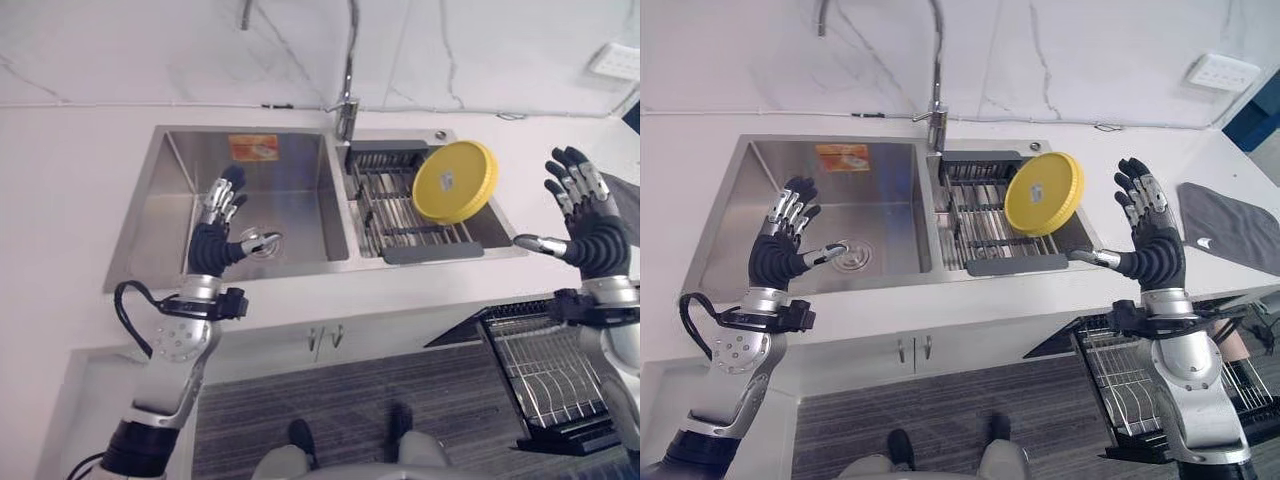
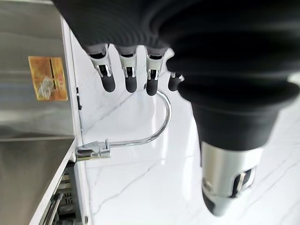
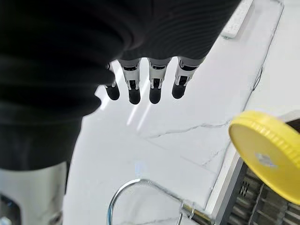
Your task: Place the dishes in the dishwasher.
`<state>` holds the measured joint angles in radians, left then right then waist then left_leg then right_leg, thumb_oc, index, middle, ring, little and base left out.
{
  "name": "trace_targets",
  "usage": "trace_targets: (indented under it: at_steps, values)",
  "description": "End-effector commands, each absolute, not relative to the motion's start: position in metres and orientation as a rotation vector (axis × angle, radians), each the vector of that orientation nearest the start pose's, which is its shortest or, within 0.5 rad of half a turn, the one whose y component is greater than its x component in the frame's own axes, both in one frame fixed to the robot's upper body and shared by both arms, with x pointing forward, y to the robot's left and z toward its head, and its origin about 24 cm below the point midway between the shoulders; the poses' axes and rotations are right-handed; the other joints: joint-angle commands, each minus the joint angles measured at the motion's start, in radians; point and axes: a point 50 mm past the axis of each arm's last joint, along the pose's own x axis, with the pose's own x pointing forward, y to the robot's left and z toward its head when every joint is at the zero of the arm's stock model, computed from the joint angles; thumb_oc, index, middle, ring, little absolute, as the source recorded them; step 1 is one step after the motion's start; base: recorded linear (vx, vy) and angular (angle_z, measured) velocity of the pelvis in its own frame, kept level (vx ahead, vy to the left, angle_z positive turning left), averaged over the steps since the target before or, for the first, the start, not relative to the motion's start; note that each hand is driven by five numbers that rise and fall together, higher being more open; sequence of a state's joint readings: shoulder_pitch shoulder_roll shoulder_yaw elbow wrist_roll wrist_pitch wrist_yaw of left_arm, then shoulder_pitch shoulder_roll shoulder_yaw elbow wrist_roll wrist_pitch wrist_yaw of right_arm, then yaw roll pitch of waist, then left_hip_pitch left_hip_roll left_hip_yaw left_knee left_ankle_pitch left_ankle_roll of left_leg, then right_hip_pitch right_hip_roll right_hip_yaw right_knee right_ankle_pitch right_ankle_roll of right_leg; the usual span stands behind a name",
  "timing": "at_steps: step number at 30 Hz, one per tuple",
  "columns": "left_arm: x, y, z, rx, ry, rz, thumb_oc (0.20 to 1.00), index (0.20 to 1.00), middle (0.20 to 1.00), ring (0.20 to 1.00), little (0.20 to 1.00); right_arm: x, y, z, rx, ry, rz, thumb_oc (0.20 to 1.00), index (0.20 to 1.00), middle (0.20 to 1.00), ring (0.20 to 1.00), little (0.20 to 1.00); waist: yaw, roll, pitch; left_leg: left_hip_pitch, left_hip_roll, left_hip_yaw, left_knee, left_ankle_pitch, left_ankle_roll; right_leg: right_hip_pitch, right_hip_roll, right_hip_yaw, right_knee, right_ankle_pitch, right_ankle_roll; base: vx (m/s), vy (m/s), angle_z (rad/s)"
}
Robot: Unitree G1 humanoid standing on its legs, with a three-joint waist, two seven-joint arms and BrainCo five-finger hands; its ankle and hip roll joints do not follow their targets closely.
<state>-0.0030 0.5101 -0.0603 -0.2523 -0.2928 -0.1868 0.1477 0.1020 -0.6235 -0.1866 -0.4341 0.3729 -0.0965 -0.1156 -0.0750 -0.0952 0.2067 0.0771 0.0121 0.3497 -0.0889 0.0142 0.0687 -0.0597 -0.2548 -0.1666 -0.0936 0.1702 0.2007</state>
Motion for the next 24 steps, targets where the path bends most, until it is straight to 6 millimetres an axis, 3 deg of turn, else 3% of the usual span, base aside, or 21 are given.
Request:
trace_targets:
  at_steps: [1, 4, 7, 12, 15, 18, 24]
  values:
    - [0.240, 0.190, 0.150, 0.111, -0.486, -0.144, 1.000, 1.000, 1.000, 1.000, 1.000, 0.216, -0.241, 0.203, -0.244, -0.650, -0.045, 1.000, 1.000, 1.000, 1.000, 1.000, 0.010, 0.015, -0.018, 0.047, 0.091, -0.136, 0.002, -0.056, -0.092, 0.004, 0.032, -0.008, 0.129, 0.010, -0.005, 0.18, -0.337, 0.31]
    - [0.241, 0.192, 0.144, 0.020, -0.443, -0.123, 1.000, 1.000, 1.000, 1.000, 1.000, 0.215, -0.238, 0.210, -0.252, -0.709, -0.052, 1.000, 1.000, 1.000, 1.000, 1.000, 0.016, 0.025, -0.022, 0.061, 0.124, -0.127, 0.002, -0.042, -0.101, 0.044, 0.057, -0.020, 0.093, -0.058, -0.018, 0.16, -0.331, 0.29]
    - [0.237, 0.194, 0.146, -0.006, -0.472, -0.108, 1.000, 1.000, 1.000, 1.000, 1.000, 0.218, -0.237, 0.214, -0.284, -0.710, -0.049, 1.000, 1.000, 1.000, 1.000, 1.000, 0.013, 0.036, -0.042, 0.082, 0.151, -0.107, 0.003, -0.034, -0.123, 0.095, 0.080, -0.027, 0.046, -0.083, -0.043, 0.18, -0.252, 0.14]
    - [0.231, 0.204, 0.137, -0.115, -0.427, -0.091, 1.000, 1.000, 1.000, 1.000, 1.000, 0.219, -0.244, 0.205, -0.295, -0.625, -0.032, 1.000, 1.000, 1.000, 1.000, 1.000, -0.010, 0.060, -0.061, 0.082, 0.203, -0.045, 0.023, 0.000, -0.167, 0.113, 0.111, -0.025, 0.023, -0.099, -0.078, 0.13, -0.264, -0.08]
    - [0.229, 0.204, 0.133, -0.121, -0.421, -0.100, 1.000, 1.000, 1.000, 1.000, 1.000, 0.219, -0.246, 0.203, -0.315, -0.596, -0.017, 1.000, 1.000, 1.000, 1.000, 1.000, -0.015, 0.068, -0.061, 0.041, 0.213, -0.043, 0.109, 0.005, -0.181, 0.112, 0.115, -0.027, 0.011, -0.098, -0.090, 0.02, -0.137, 0.13]
    - [0.227, 0.202, 0.132, -0.116, -0.435, -0.115, 1.000, 1.000, 1.000, 1.000, 1.000, 0.223, -0.246, 0.203, -0.326, -0.592, -0.015, 1.000, 1.000, 1.000, 1.000, 1.000, -0.011, 0.090, -0.048, 0.002, 0.212, -0.053, 0.060, 0.055, -0.200, 0.119, 0.119, -0.022, 0.006, -0.106, -0.084, -0.01, 0.091, 0.13]
    - [0.232, 0.201, 0.135, -0.040, -0.463, -0.095, 1.000, 1.000, 1.000, 1.000, 1.000, 0.230, -0.234, 0.193, -0.242, -0.515, 0.129, 1.000, 1.000, 1.000, 1.000, 1.000, -0.006, 0.100, -0.067, 0.017, 0.196, -0.079, 0.002, 0.034, -0.191, 0.127, 0.073, -0.053, 0.006, -0.105, -0.053, -0.01, 0.151, 0.15]
